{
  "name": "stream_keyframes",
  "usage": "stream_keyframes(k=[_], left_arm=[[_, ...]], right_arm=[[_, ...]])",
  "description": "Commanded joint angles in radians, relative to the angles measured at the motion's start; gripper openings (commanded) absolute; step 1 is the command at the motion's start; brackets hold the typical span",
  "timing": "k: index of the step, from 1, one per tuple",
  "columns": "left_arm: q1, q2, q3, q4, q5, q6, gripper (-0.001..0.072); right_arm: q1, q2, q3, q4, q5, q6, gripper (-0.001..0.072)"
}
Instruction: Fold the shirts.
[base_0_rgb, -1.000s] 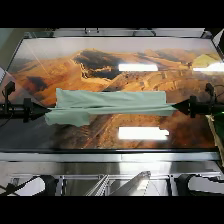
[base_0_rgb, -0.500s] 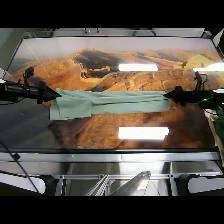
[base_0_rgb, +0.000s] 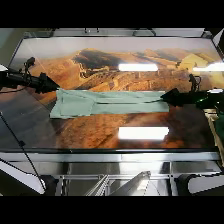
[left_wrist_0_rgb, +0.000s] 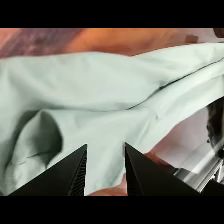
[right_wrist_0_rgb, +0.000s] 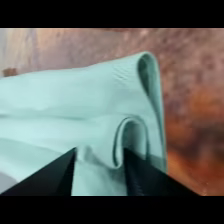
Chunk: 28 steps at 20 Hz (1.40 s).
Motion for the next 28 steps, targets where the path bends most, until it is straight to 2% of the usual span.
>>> stream_keyframes(k=[1, 2, 3, 4, 5, 6, 10, 11, 14, 15, 16, 17, 18, 19, 20, 21, 25, 28], left_arm=[[-0.005, -0.007, 0.143, 0.008, -0.111, -0.066, 0.0254], [-0.005, -0.006, 0.170, 0.008, -0.147, -0.079, 0.0255], [-0.005, 0.001, 0.180, 0.010, -0.180, -0.093, 0.0259], [-0.005, 0.013, 0.172, 0.010, -0.200, -0.095, 0.0338], [-0.005, 0.032, 0.143, 0.008, -0.203, -0.095, 0.0462], [-0.007, 0.053, 0.104, 0.009, -0.197, -0.096, 0.0720], [-0.010, 0.127, -0.048, 0.009, -0.148, -0.068, 0.0716], [-0.010, 0.140, -0.076, 0.010, -0.136, -0.068, 0.0685], [-0.010, 0.157, -0.126, 0.008, -0.134, -0.068, 0.0678], [-0.016, 0.158, -0.136, 0.008, -0.133, -0.068, 0.0647], [-0.024, 0.158, -0.144, 0.008, -0.132, -0.067, 0.0453], [-0.042, 0.158, -0.157, 0.008, -0.126, -0.064, 0.0259], [-0.067, 0.158, -0.169, 0.008, -0.114, -0.058, 0.0221], [-0.100, 0.158, -0.182, 0.008, -0.088, -0.049, 0.0220], [-0.144, 0.158, -0.195, 0.009, -0.053, -0.040, 0.0173], [-0.192, 0.158, -0.206, 0.009, -0.015, -0.023, 0.0010], [-0.466, 0.115, -0.179, 0.020, 0.188, -0.024, 0.0027], [-0.663, -0.016, -0.040, 0.024, 0.296, -0.076, 0.0027]], right_arm=[[-0.050, 0.002, 0.072, -0.021, 0.155, 0.010, 0.0419], [-0.078, 0.003, 0.100, -0.066, 0.168, 0.068, 0.0565], [-0.103, 0.002, 0.114, -0.117, 0.168, 0.115, 0.0651], [-0.122, 0.002, 0.116, -0.159, 0.167, 0.143, 0.0650], [-0.134, -0.007, 0.116, -0.188, 0.168, 0.153, 0.0650], [-0.136, -0.022, 0.116, -0.199, 0.171, 0.164, 0.0650], [-0.078, -0.089, 0.116, -0.188, 0.177, 0.164, 0.0643], [-0.055, -0.106, 0.116, -0.175, 0.175, 0.163, 0.0641], [0.011, -0.152, 0.117, -0.080, 0.169, 0.145, 0.0639], [0.029, -0.159, 0.118, -0.050, 0.167, 0.132, 0.0638], [0.044, -0.165, 0.118, -0.034, 0.157, 0.132, 0.0570], [0.057, -0.167, 0.118, -0.032, 0.140, 0.132, 0.0467], [0.067, -0.168, 0.119, -0.029, 0.133, 0.132, 0.0336], [0.070, -0.168, 0.119, -0.019, 0.135, 0.119, 0.0145], [0.072, -0.168, 0.121, -0.014, 0.136, 0.117, 0.0020], [0.072, -0.168, 0.125, -0.014, 0.144, 0.113, 0.0022], [0.055, -0.138, 0.131, -0.046, 0.208, 0.105, 0.0022], [0.016, -0.087, 0.132, -0.067, 0.305, 0.090, 0.0021]])
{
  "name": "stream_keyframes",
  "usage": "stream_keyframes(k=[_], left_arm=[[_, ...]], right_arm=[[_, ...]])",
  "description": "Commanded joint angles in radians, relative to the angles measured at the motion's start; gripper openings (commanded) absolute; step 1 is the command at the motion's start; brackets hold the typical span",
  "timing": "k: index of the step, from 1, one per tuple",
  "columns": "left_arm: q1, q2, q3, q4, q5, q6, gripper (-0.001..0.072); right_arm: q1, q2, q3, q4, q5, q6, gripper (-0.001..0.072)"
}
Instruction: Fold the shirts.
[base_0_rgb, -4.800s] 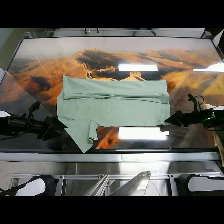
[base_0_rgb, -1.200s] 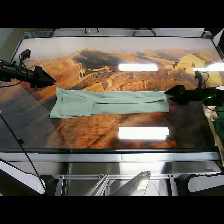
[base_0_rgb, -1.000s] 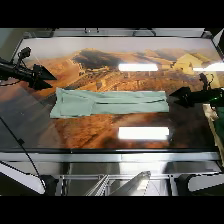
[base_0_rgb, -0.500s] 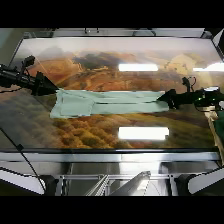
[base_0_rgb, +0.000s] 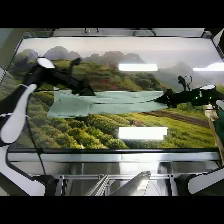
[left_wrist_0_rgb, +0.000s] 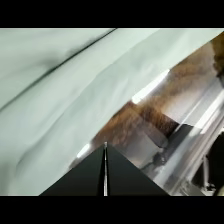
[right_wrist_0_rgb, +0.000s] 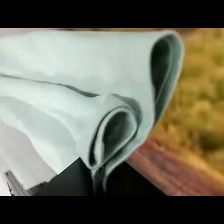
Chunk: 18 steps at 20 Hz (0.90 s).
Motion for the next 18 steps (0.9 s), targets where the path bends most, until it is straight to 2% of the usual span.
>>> stream_keyframes(k=[1, 4, 7, 10, 16, 17, 18], left_arm=[[-0.222, -0.145, 0.151, 0.027, 0.142, -0.077, 0.0027], [-0.331, -0.281, 0.310, 0.095, 0.118, -0.166, 0.0027], [-0.406, -0.371, 0.436, 0.100, 0.097, -0.235, 0.0027], [-0.465, -0.387, 0.469, 0.096, 0.129, -0.249, 0.0027], [-0.482, -0.385, 0.428, -0.094, 0.263, -0.236, 0.0027], [-0.469, -0.384, 0.460, -0.196, 0.261, -0.188, 0.0027], [-0.445, -0.370, 0.492, -0.333, 0.243, -0.100, 0.0024]], right_arm=[[-0.043, 0.063, 0.003, -0.035, 0.109, -0.013, 0.0021], [-0.119, 0.149, 0.003, -0.060, 0.175, -0.035, 0.0021], [-0.200, 0.222, 0.003, -0.060, 0.239, -0.058, 0.0021], [-0.261, 0.273, 0.003, -0.059, 0.245, -0.077, 0.0021], [-0.313, 0.329, 0.065, 0.023, 0.357, -0.099, 0.0020], [-0.313, 0.334, 0.076, 0.018, 0.368, -0.098, 0.0020], [-0.314, 0.334, 0.086, 0.016, 0.383, -0.093, 0.0020]])
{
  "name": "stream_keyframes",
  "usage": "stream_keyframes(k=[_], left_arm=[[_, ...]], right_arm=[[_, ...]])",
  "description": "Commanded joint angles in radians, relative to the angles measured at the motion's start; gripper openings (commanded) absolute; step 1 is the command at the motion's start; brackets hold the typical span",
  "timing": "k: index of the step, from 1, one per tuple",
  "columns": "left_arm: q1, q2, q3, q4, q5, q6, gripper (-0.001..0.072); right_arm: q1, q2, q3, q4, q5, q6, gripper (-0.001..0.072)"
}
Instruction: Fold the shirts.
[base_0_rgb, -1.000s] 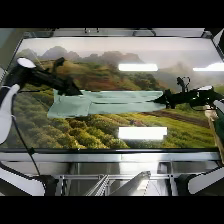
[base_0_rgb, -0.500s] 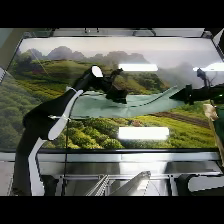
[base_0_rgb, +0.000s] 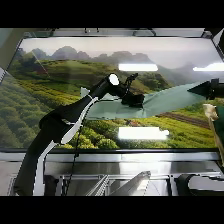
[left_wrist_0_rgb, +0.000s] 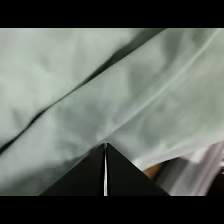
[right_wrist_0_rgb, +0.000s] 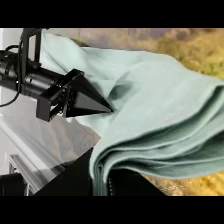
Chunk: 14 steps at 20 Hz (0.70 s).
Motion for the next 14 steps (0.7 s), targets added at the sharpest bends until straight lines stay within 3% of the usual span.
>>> stream_keyframes(k=[1, 4, 7, 11, 14], left_arm=[[0.047, 0.044, 0.050, -0.357, -0.005, 0.186, 0.0017], [0.171, 0.217, -0.046, -0.429, -0.140, 0.229, 0.0017], [0.327, 0.378, -0.172, -0.430, -0.333, 0.248, 0.0017], [0.510, 0.554, -0.350, -0.431, -0.417, 0.293, 0.0017], [0.618, 0.678, -0.501, -0.431, -0.434, 0.357, 0.0017]], right_arm=[[-0.018, 0.017, 0.039, -0.002, 0.063, 0.021, 0.0020], [-0.048, 0.017, 0.095, -0.061, 0.095, 0.117, 0.0020], [-0.042, 0.052, 0.132, 0.011, 0.106, 0.130, 0.0020], [0.058, 0.073, 0.183, 0.096, 0.109, 0.198, 0.0021], [0.269, 0.075, 0.192, 0.092, 0.046, 0.232, 0.0021]])
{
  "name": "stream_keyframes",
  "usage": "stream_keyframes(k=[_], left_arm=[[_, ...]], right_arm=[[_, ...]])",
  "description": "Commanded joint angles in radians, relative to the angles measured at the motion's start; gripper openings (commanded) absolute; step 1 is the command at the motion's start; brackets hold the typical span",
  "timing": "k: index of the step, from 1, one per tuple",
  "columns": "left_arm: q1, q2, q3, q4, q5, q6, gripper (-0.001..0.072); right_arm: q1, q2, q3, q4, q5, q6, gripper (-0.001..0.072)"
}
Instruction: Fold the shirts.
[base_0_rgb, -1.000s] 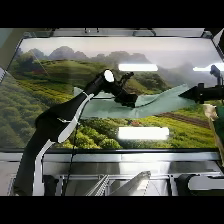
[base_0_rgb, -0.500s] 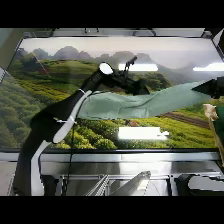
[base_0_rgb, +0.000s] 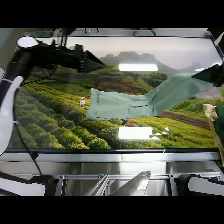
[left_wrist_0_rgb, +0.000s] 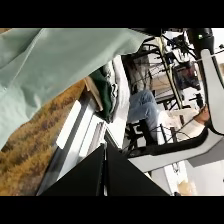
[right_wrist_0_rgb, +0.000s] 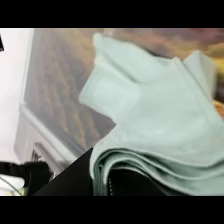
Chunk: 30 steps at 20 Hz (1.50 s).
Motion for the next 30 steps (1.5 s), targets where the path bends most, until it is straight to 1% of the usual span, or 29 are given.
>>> stream_keyframes(k=[1, 3, 5, 7, 9, 10, 11, 12, 13, 14, 15, 18, 19, 20, 21, 22, 23, 25, 27, 28, 29, 30], left_arm=[[0.144, 0.158, -0.179, -0.011, -0.053, 0.073, 0.0018], [0.220, 0.241, -0.266, -0.012, -0.060, 0.101, 0.0018], [0.301, 0.325, -0.347, -0.012, -0.064, 0.144, 0.0019], [0.380, 0.408, -0.431, -0.016, -0.053, 0.180, 0.0020], [0.447, 0.484, -0.514, -0.019, -0.025, 0.220, 0.0027], [0.475, 0.521, -0.557, -0.018, 0.012, 0.228, 0.0027], [0.500, 0.556, -0.598, -0.019, 0.050, 0.228, 0.0027], [0.521, 0.591, -0.640, -0.018, 0.085, 0.228, 0.0027], [0.534, 0.619, -0.673, -0.018, 0.112, 0.232, 0.0027], [0.547, 0.648, -0.706, -0.019, 0.147, 0.236, 0.0028], [0.557, 0.674, -0.734, -0.018, 0.163, 0.236, 0.0028], [0.560, 0.740, -0.792, -0.019, 0.173, 0.236, 0.0028], [0.559, 0.755, -0.804, -0.019, 0.180, 0.236, 0.0028], [0.559, 0.765, -0.812, -0.019, 0.180, 0.236, 0.0028], [0.559, 0.772, -0.816, -0.019, 0.180, 0.236, 0.0028], [0.557, 0.775, -0.816, -0.021, 0.177, 0.236, 0.0028], [0.552, 0.775, -0.816, -0.030, 0.170, 0.235, 0.0028], [0.552, 0.775, -0.816, -0.064, 0.142, 0.236, 0.0028], [0.552, 0.774, -0.816, -0.085, 0.134, 0.236, 0.0027], [0.553, 0.774, -0.816, -0.089, 0.130, 0.236, 0.0027], [0.553, 0.774, -0.816, -0.090, 0.131, 0.235, 0.0027], [0.552, 0.774, -0.816, -0.092, 0.131, 0.235, 0.0029]], right_arm=[[0.239, 0.005, 0.018, 0.017, -0.114, 0.048, 0.0020], [0.418, -0.012, 0.018, 0.001, -0.260, 0.057, 0.0020], [0.585, -0.056, 0.018, -0.028, -0.396, 0.102, 0.0021], [0.732, -0.122, 0.018, -0.036, -0.518, 0.130, 0.0020], [0.863, -0.207, 0.018, -0.032, -0.681, 0.153, 0.0021], [0.922, -0.251, 0.018, -0.009, -0.774, 0.151, 0.0022], [0.977, -0.296, 0.019, 0.054, -0.871, 0.138, 0.0027], [1.014, -0.329, 0.021, 0.138, -0.926, 0.073, 0.0152], [1.032, -0.354, 0.027, 0.226, -0.907, -0.009, 0.0390], [1.033, -0.359, 0.029, 0.278, -0.860, -0.078, 0.0461], [1.020, -0.349, 0.029, 0.283, -0.820, -0.089, 0.0461], [0.912, -0.283, 0.029, 0.269, -0.595, -0.088, 0.0460], [0.857, -0.255, 0.029, 0.261, -0.513, -0.075, 0.0451], [0.801, -0.227, 0.029, 0.235, -0.452, -0.051, 0.0410], [0.739, -0.200, 0.028, 0.183, -0.417, -0.020, 0.0367], [0.682, -0.176, 0.028, 0.103, -0.408, 0.032, 0.0368], [0.620, -0.156, 0.027, -0.015, -0.399, 0.105, 0.0369], [0.505, -0.139, 0.013, -0.216, -0.351, 0.215, 0.0368], [0.408, -0.133, -0.047, -0.338, -0.351, 0.291, 0.0369], [0.377, -0.134, -0.088, -0.371, -0.367, 0.306, 0.0394], [0.356, -0.134, -0.144, -0.384, -0.397, 0.305, 0.0559], [0.348, -0.136, -0.201, -0.384, -0.434, 0.298, 0.0648]])
